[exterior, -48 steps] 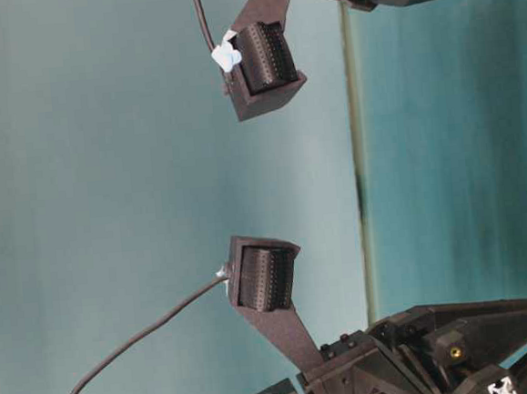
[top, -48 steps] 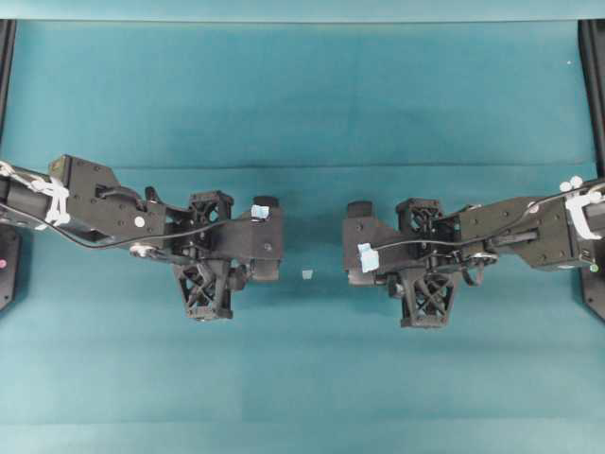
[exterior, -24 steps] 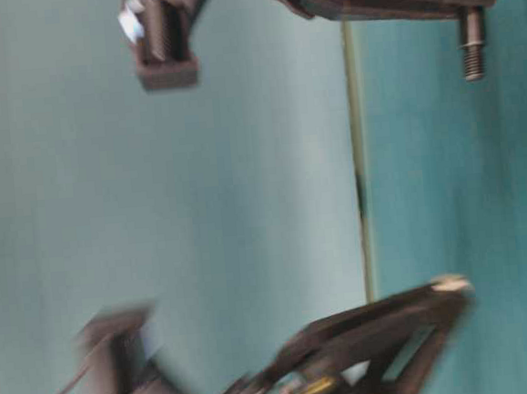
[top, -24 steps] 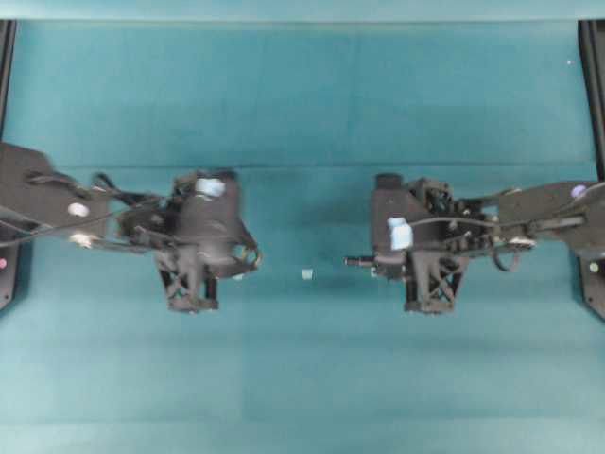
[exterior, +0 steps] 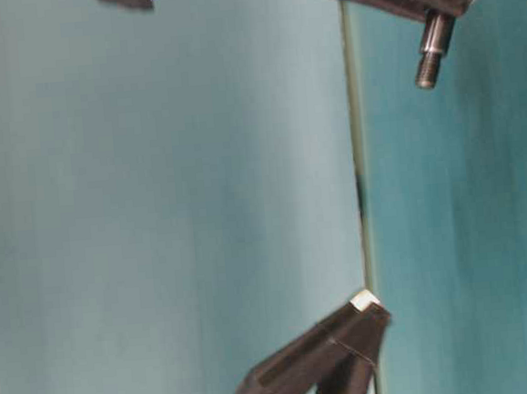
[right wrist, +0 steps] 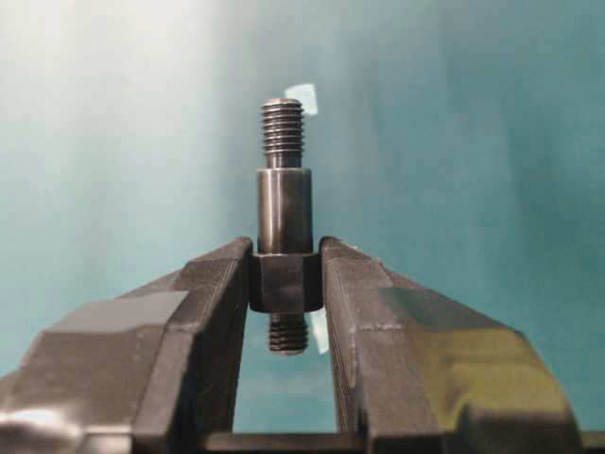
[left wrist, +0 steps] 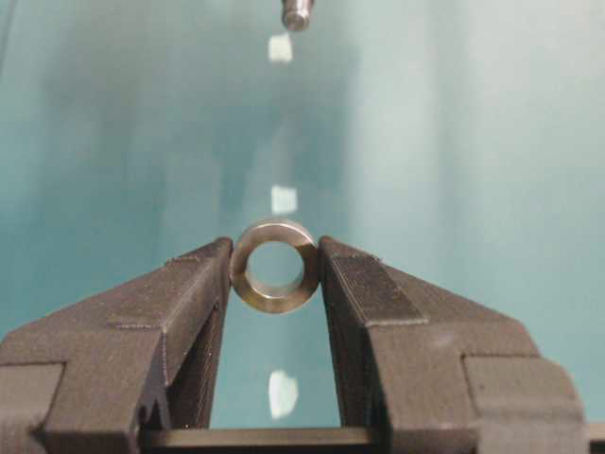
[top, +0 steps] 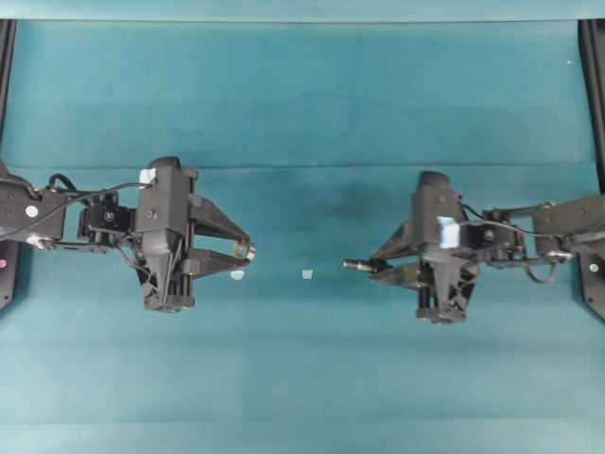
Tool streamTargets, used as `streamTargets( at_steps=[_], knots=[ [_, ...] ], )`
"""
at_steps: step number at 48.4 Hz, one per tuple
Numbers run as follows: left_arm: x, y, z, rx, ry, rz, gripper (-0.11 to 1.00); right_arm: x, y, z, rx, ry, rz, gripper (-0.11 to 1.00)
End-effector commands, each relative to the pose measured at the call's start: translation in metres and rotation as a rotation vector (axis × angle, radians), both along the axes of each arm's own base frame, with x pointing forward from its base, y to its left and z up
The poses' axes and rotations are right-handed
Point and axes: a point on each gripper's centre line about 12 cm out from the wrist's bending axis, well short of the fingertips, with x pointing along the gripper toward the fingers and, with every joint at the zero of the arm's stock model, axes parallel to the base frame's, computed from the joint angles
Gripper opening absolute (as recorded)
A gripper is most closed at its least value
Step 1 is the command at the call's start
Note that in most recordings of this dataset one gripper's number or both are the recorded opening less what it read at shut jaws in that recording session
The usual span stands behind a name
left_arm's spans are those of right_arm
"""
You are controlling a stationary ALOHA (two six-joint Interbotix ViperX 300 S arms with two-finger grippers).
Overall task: Insert the washer onto the shaft with both hands.
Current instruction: 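Lift the washer and shaft and turn them to face each other, then bring the washer toward the shaft's upper threaded end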
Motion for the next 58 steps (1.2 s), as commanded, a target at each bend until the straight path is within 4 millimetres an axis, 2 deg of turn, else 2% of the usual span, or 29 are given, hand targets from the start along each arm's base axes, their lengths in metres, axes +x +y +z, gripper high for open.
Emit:
streamTargets(
  at_steps=[1, 12, 26, 58],
  knots=[
    [0.004, -0.002, 0.011, -0.005, -0.075, -0.004, 0.37, 0.002, 0.003, 0.007, 0.020, -0.059, -0.007, 0.00],
    [0.013, -0.008, 0.011, -0.018, -0.132, -0.019, 0.37, 0.001, 0.004, 0.001, 0.038, -0.068, -0.015, 0.00],
    [0.023, -0.020, -0.001, -0.074, -0.169, -0.032, 0.37, 0.006, 0.008, -0.001, 0.039, -0.106, -0.005, 0.00],
    [0.028, -0.021, -0.004, -0.108, -0.215, -0.023, 0.37, 0.011, 0.012, 0.002, 0.043, -0.178, 0.009, 0.00]
  ],
)
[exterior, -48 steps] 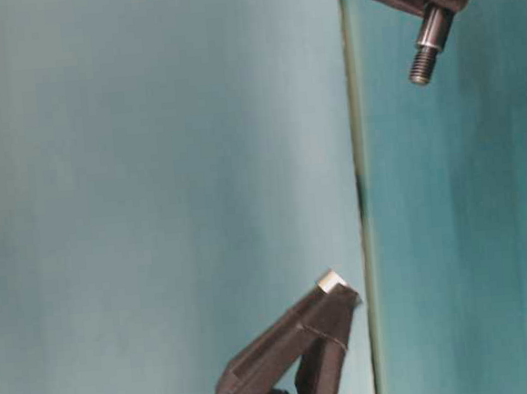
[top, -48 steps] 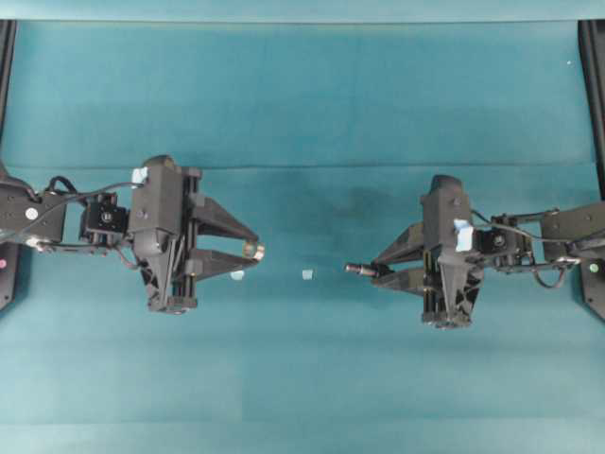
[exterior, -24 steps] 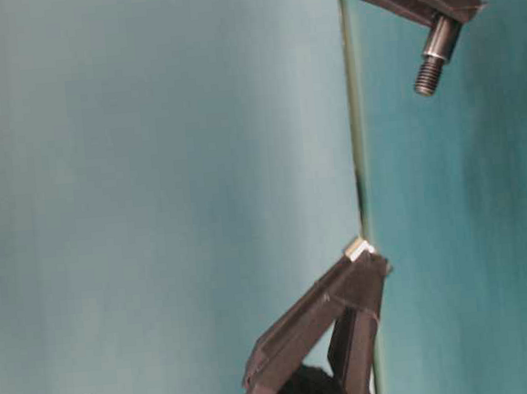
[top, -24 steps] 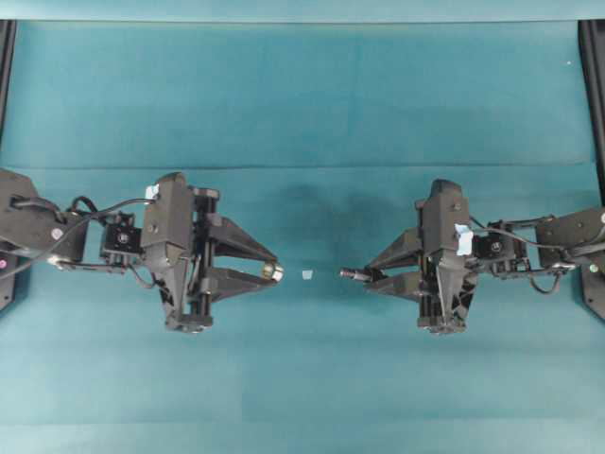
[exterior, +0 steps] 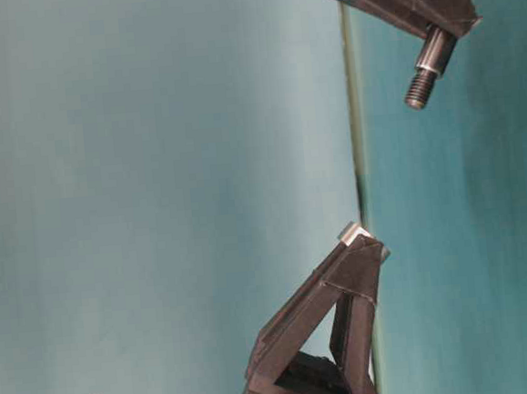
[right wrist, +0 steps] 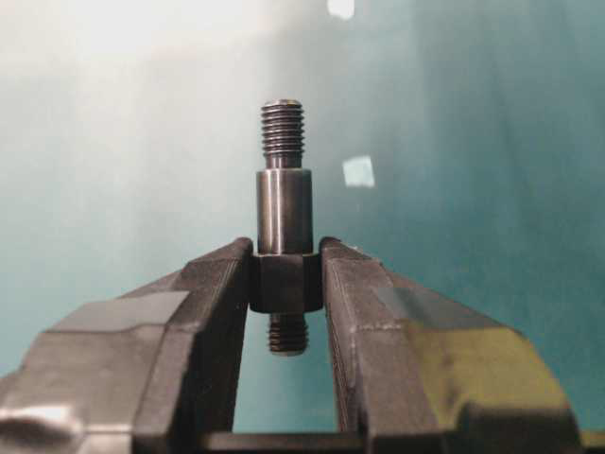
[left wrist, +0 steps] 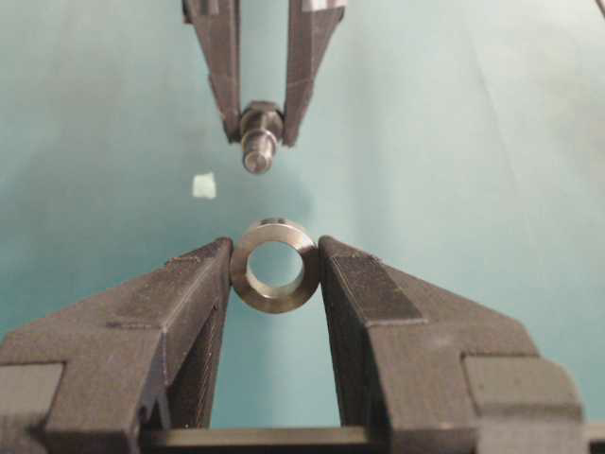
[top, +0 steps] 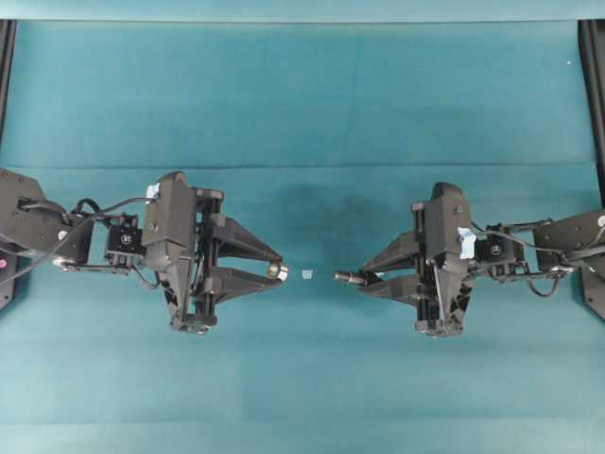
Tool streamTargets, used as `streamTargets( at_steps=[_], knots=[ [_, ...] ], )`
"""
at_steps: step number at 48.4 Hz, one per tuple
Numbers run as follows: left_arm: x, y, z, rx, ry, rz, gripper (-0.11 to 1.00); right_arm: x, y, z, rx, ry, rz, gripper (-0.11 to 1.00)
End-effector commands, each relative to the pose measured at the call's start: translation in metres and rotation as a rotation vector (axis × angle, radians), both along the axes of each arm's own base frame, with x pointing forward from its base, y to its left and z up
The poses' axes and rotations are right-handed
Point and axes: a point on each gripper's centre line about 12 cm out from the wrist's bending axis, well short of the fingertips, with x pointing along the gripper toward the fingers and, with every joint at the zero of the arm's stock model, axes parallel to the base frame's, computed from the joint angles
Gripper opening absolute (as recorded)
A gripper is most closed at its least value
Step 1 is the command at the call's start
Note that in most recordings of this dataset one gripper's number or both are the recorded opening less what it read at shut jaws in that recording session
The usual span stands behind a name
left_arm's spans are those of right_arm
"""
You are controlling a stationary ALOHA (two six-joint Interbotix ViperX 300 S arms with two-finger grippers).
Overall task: Insert the washer onto the shaft with both hands.
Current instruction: 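Bring the washer toward the shaft's upper threaded end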
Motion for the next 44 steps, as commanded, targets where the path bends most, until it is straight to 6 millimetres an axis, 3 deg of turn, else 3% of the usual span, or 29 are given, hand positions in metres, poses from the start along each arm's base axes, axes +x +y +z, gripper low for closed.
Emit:
streamTargets(
  at_steps=[1, 29, 44],
  knots=[
    [0.004, -0.001, 0.009, -0.003, -0.037, -0.004, 0.37, 0.002, 0.001, 0.005, 0.010, -0.029, -0.002, 0.00],
    [0.010, -0.002, 0.006, -0.005, -0.029, -0.003, 0.37, 0.007, 0.007, -0.002, 0.012, -0.041, 0.014, 0.00],
    [0.024, -0.002, 0.000, -0.015, -0.022, 0.001, 0.37, 0.010, 0.007, 0.001, 0.015, -0.074, 0.013, 0.00]
  ],
)
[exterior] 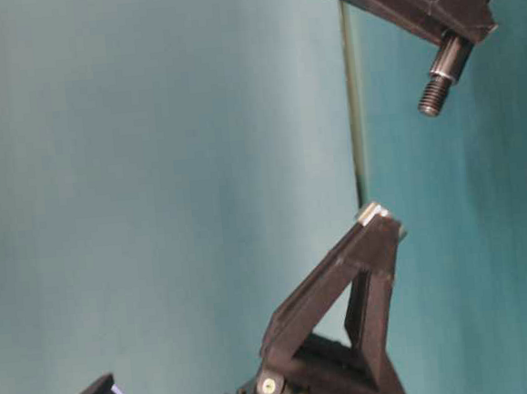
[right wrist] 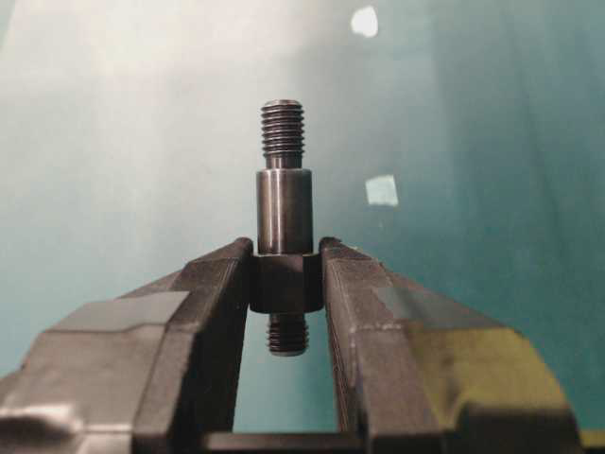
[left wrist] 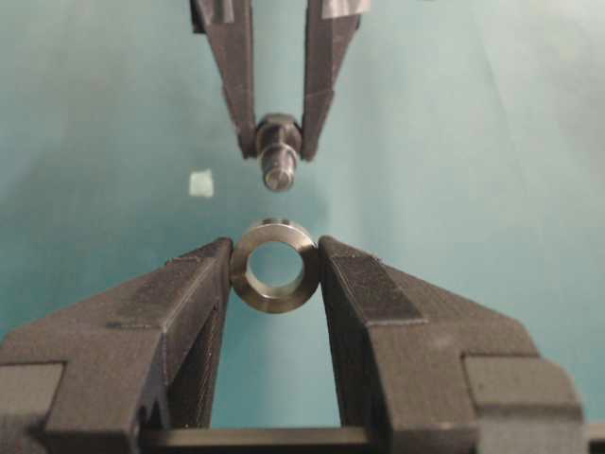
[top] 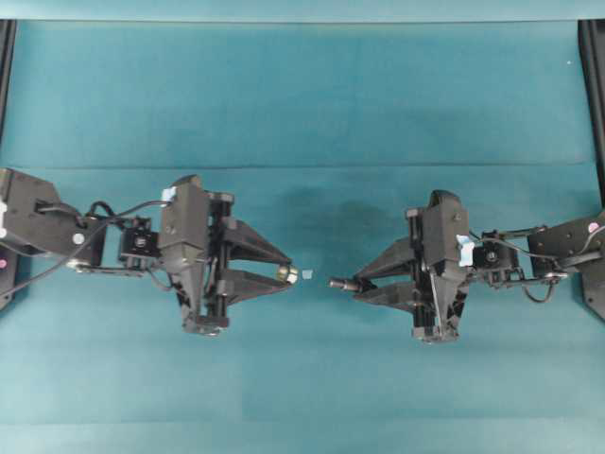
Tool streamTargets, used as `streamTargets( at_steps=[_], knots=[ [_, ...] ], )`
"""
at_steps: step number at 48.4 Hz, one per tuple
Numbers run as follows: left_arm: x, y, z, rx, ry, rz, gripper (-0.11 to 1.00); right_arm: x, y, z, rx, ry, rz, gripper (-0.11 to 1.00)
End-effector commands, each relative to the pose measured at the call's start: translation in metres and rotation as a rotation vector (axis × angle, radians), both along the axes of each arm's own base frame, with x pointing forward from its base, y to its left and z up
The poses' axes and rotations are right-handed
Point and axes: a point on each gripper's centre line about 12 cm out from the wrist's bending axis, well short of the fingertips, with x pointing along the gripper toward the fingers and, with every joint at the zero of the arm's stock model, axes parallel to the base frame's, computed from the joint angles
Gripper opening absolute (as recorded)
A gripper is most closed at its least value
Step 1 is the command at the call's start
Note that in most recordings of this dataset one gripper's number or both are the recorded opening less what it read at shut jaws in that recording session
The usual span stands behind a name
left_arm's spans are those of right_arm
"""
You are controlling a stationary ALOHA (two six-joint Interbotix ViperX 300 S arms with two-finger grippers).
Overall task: Insert the washer onto the shaft with both hands.
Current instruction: 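Bring the washer toward the shaft's upper threaded end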
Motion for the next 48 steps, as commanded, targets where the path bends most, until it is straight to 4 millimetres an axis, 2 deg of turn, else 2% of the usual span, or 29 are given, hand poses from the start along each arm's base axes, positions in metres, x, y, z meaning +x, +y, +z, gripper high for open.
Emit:
streamTargets(
  at_steps=[1, 15, 48],
  knots=[
    [0.009, -0.001, 0.008, -0.004, -0.035, -0.002, 0.37, 0.006, 0.002, 0.008, 0.013, -0.039, -0.002, 0.00],
    [0.019, -0.002, 0.006, -0.004, -0.038, -0.004, 0.37, 0.009, 0.002, 0.007, 0.013, -0.039, -0.002, 0.00],
    [0.024, -0.004, 0.001, -0.017, -0.025, -0.002, 0.37, 0.017, 0.003, 0.008, 0.015, -0.077, -0.003, 0.00]
  ],
)
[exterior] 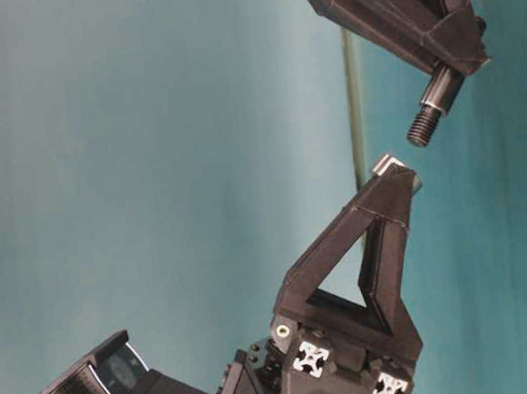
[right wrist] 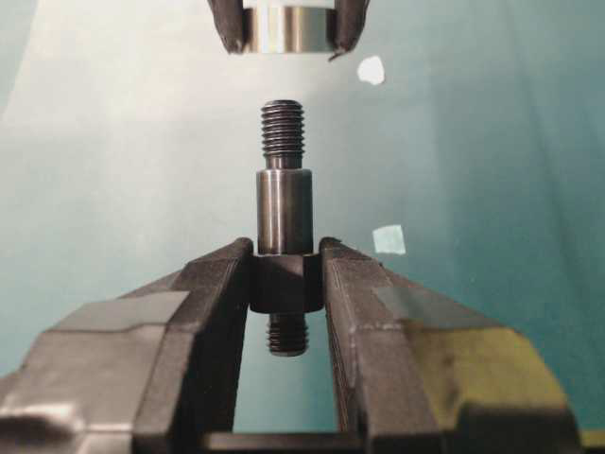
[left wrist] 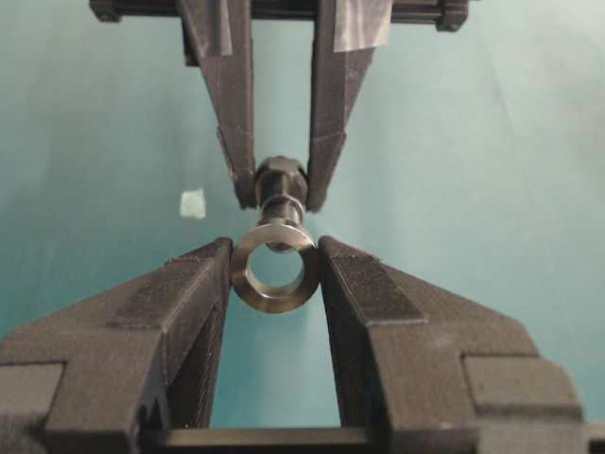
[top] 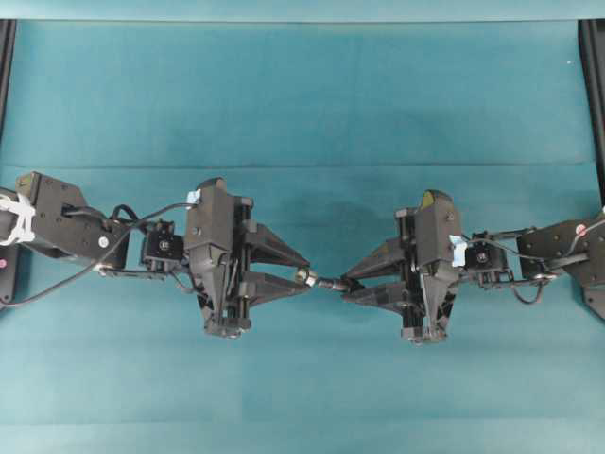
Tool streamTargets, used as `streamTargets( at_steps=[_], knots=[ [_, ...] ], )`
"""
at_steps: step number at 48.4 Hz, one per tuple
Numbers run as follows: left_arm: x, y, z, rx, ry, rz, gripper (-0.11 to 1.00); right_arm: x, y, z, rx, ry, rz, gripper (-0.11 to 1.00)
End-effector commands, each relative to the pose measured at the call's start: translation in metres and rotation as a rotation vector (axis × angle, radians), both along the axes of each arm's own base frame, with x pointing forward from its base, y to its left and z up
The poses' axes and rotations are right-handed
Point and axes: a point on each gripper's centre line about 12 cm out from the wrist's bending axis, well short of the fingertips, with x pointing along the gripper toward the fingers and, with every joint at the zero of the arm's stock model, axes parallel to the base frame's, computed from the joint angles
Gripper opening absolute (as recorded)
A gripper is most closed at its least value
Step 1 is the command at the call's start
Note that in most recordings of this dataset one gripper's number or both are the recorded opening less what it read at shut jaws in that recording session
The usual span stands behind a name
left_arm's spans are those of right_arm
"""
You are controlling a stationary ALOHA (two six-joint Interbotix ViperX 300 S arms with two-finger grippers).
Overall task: Insert the washer onto the shaft with both hands.
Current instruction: 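Bring the washer toward the shaft's upper threaded end, then push the washer with the left gripper down onto the shaft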
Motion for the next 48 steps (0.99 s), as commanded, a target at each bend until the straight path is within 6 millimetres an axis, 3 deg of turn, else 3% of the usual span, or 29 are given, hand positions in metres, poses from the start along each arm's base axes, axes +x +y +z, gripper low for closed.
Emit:
streamTargets(
  at_steps=[1, 48],
  knots=[
    [0.006, -0.002, 0.008, -0.004, -0.034, -0.003, 0.37, 0.005, 0.001, 0.008, 0.014, -0.037, -0.004, 0.00],
    [0.018, -0.006, 0.003, -0.002, -0.027, -0.013, 0.37, 0.010, 0.002, 0.012, 0.016, -0.068, -0.005, 0.00]
  ],
)
